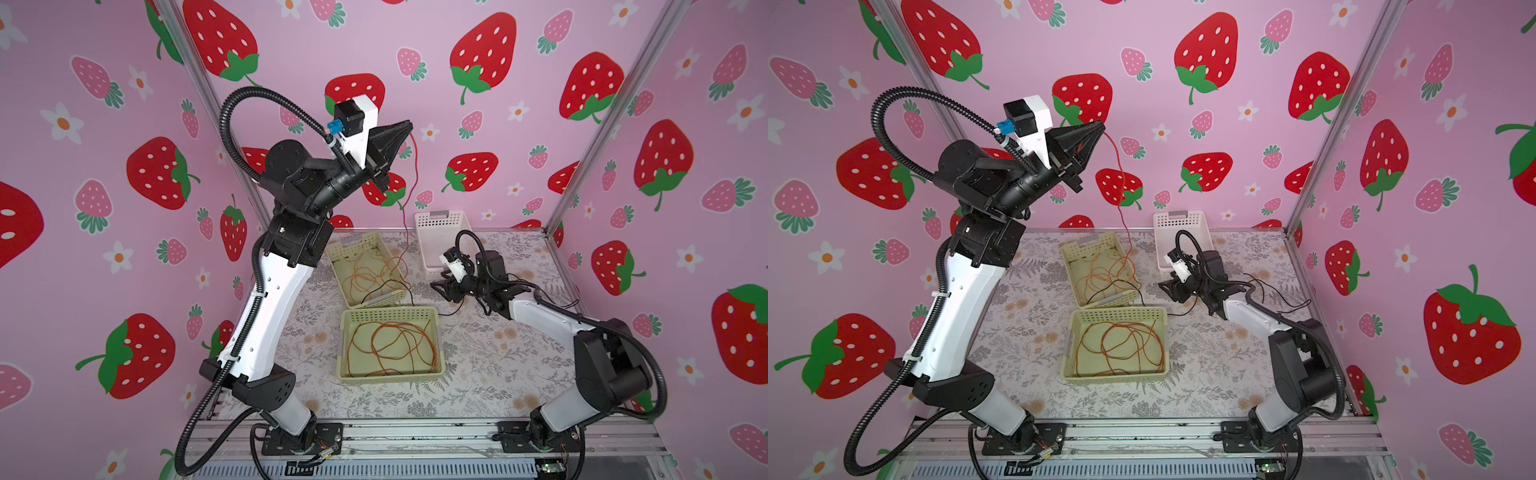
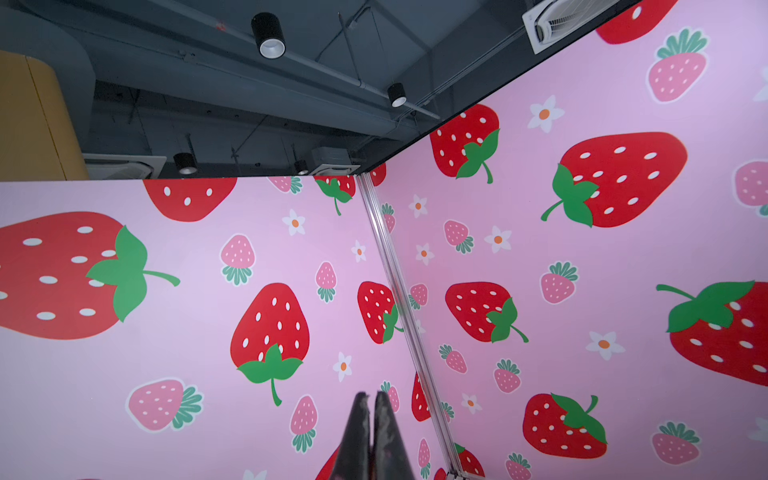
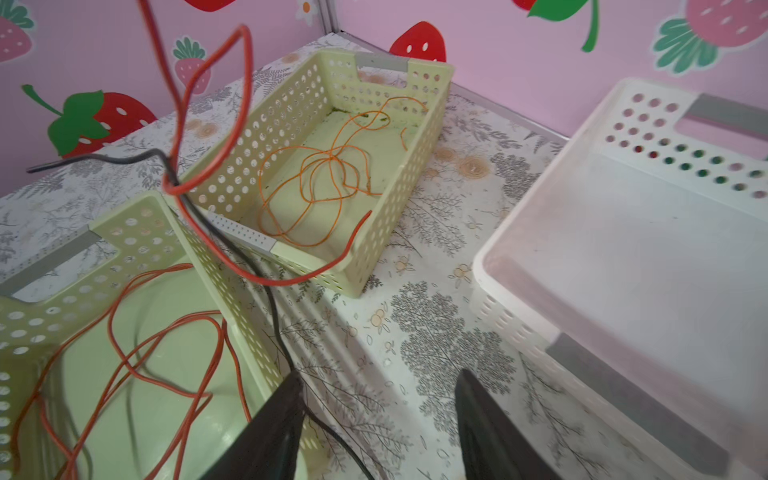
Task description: Untangle the cables
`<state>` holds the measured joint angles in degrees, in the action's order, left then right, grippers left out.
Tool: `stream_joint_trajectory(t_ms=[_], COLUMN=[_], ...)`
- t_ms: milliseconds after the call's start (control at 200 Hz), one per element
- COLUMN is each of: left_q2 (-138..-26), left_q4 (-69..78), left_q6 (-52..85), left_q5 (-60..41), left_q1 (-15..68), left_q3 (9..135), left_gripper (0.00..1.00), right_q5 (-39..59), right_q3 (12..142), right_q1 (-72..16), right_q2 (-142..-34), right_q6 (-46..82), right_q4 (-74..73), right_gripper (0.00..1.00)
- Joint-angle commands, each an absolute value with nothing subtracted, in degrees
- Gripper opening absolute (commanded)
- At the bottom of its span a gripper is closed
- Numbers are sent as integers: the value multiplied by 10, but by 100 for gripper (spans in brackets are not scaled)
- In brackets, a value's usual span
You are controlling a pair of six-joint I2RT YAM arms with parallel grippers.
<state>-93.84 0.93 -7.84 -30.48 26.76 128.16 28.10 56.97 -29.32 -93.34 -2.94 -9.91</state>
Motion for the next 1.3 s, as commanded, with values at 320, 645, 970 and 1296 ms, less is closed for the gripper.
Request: stream_joint_trajectory(t_ms=[320, 645, 970, 1296], left_q2=[-981, -990, -991, -1004], left_q4=[0, 2, 1, 1], left_q6=[-114, -117, -120, -117], left_q5=[-294, -299, -304, -302], left_q1=[299, 305, 312, 318], left_q3=[1386, 1387, 1377, 1384], left_gripper=[0, 0, 0, 0], right_q5=[431, 437, 405, 434], right_q3=[598, 527, 504, 594], right_q1=[-322, -321, -328, -364], right_q2=[-1029, -953, -881, -983], right_q6=[4, -2, -49, -50], right_q4=[-171, -238, -217, -212], right_gripper=[59, 59, 59, 55])
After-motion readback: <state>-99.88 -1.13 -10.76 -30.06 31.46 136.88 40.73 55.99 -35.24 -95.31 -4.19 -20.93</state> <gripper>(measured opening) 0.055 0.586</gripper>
